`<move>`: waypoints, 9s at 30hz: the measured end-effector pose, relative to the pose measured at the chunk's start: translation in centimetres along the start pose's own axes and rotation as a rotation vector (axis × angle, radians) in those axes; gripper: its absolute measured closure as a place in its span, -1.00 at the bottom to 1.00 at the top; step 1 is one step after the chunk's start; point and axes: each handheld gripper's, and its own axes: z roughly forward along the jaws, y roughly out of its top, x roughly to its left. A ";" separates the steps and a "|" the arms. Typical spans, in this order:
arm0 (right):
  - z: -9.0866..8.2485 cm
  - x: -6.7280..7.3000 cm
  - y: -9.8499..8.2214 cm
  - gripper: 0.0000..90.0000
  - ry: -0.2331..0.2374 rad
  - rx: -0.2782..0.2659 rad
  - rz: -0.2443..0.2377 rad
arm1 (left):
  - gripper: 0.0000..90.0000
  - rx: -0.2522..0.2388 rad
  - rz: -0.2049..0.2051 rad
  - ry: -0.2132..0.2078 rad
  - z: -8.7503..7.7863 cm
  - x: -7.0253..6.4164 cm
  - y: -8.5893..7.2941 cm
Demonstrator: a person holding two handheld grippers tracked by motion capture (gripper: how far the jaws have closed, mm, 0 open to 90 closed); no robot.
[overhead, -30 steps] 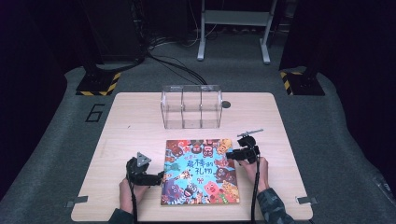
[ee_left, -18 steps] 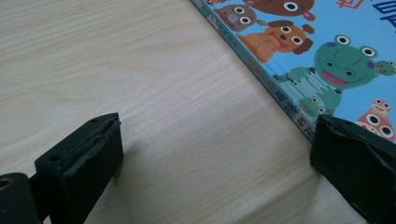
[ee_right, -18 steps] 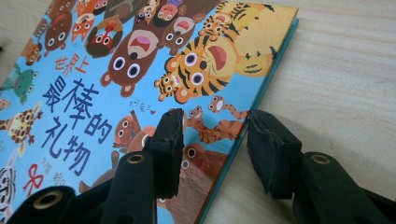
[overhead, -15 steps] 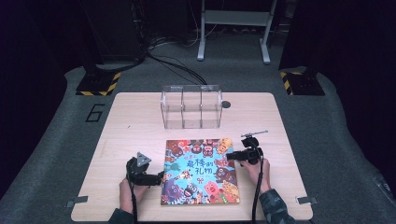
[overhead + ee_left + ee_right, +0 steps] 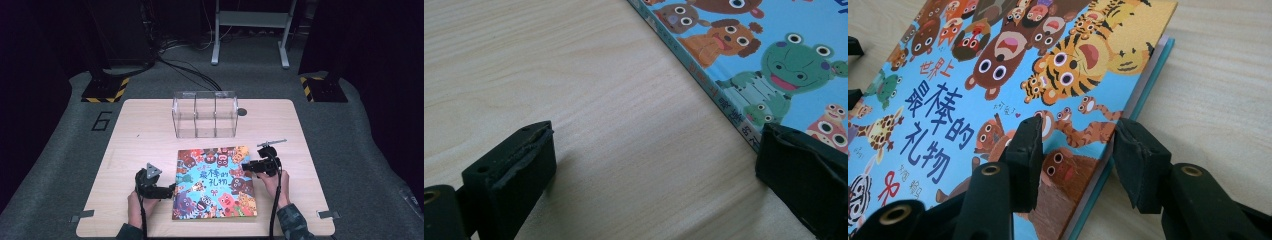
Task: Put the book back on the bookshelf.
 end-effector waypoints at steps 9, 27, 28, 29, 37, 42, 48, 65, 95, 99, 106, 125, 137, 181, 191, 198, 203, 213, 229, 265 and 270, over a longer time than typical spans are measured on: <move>-1.0 0.6 0.5 0.21 0.001 -0.026 -0.025 | -0.93 -0.003 0.004 0.000 0.0 0.0 0.0; -2.4 1.1 1.9 0.15 0.086 -0.078 -0.015 | -0.92 0.013 0.024 -0.009 -0.1 0.1 0.0; -2.3 1.1 2.1 0.15 0.088 -0.078 -0.019 | -0.91 0.012 0.024 -0.010 -0.1 0.1 0.0; -2.3 1.2 2.1 0.14 0.089 -0.076 -0.018 | -0.91 0.012 0.024 -0.010 -0.1 0.1 0.0; -1.9 1.8 3.2 0.09 0.096 -0.069 -0.039 | -0.91 0.003 0.015 -0.009 -0.1 0.1 0.0; -1.4 2.3 3.9 0.07 0.098 -0.052 -0.048 | -0.91 -0.005 0.005 -0.010 0.0 0.0 0.0; -0.7 2.2 4.4 0.04 0.124 -0.042 -0.043 | -0.91 -0.005 0.005 -0.010 0.0 0.0 0.0; 1.3 2.6 5.5 -0.18 0.119 0.028 -0.073 | -0.91 0.007 0.024 -0.011 -0.1 0.1 0.0; 1.4 2.7 5.8 -0.18 0.127 0.020 -0.060 | -1.00 -0.052 -0.092 -0.134 1.1 0.3 1.2; 1.6 2.5 6.0 -0.16 0.139 0.016 -0.053 | -1.00 -0.052 -0.091 -0.139 1.1 0.4 1.2; 1.5 2.6 6.4 -0.08 0.161 0.013 -0.057 | -1.00 -0.053 -0.090 -0.142 1.1 0.4 1.2; 0.7 2.7 6.6 0.15 0.208 -0.047 -0.142 | -1.00 -0.060 -0.101 -0.151 1.1 0.5 1.2; 0.4 3.1 6.3 0.16 0.190 -0.081 -0.195 | -1.00 -0.075 -0.126 -0.175 1.1 0.9 1.1; -2.4 5.2 3.9 0.15 0.158 -0.290 -0.373 | -1.00 -0.056 -0.132 -0.358 0.7 -0.8 3.5; -2.9 5.7 3.7 0.15 0.159 -0.322 -0.415 | -1.00 -0.057 -0.115 -0.388 0.5 -0.9 3.9; -2.8 6.0 3.8 0.14 0.159 -0.333 -0.437 | -0.94 -0.062 -0.128 -0.438 0.5 -0.7 3.9; -2.7 5.9 3.9 0.13 0.163 -0.327 -0.423 | -0.88 -0.057 -0.115 -0.462 0.5 -0.2 3.8; -2.9 6.1 4.1 0.13 0.167 -0.313 -0.407 | -0.86 -0.077 -0.098 -0.459 0.2 -0.1 3.8; -3.2 7.0 3.7 0.13 0.160 -0.369 -0.486 | -0.78 -0.083 -0.142 -0.533 0.2 0.7 3.8; -2.7 6.0 5.5 0.06 0.174 -0.253 -0.308 | -0.49 -0.143 -0.072 -0.498 -1.0 1.2 4.5; -2.9 6.0 5.6 0.03 0.160 -0.247 -0.310 | -0.45 -0.161 -0.074 -0.488 -1.3 1.0 4.6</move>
